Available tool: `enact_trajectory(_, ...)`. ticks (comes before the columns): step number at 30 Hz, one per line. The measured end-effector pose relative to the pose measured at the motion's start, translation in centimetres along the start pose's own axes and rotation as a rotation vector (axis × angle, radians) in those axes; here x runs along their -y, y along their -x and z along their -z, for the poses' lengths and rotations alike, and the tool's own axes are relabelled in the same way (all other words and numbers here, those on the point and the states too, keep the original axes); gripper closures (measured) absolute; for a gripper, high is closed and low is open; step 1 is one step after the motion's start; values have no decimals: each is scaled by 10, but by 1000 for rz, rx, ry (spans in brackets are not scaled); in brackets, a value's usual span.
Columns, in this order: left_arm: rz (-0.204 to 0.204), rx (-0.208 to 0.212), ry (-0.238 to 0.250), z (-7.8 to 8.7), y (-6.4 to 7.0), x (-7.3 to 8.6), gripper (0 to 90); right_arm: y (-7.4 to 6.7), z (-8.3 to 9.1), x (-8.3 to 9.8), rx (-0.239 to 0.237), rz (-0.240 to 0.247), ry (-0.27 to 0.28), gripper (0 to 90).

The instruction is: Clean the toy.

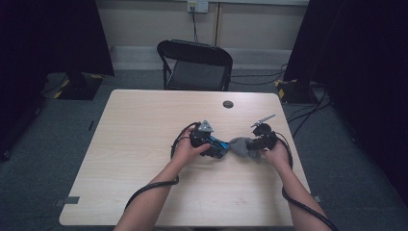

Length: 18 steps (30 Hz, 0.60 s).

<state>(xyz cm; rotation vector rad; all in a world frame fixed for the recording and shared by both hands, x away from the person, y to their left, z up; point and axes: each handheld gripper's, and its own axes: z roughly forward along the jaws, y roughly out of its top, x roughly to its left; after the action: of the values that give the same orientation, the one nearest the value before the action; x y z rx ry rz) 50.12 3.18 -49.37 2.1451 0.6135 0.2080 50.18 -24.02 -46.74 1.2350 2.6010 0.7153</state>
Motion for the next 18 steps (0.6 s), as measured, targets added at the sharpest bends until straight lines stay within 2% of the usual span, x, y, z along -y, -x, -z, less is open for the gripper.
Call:
enact_trajectory(12, -2, 3, 3, 0, 0, 1, 90, 4, 8, 2, 44, -21, 0, 669)
enact_trajectory(16, -4, 4, 1, 0, -1, 0, 89, 4, 10, 5, 42, -43, 13, 615)
enact_trajectory(18, -3, 4, 0, 0, -1, 0, 89, 3, 11, 6, 35, -43, 21, 551)
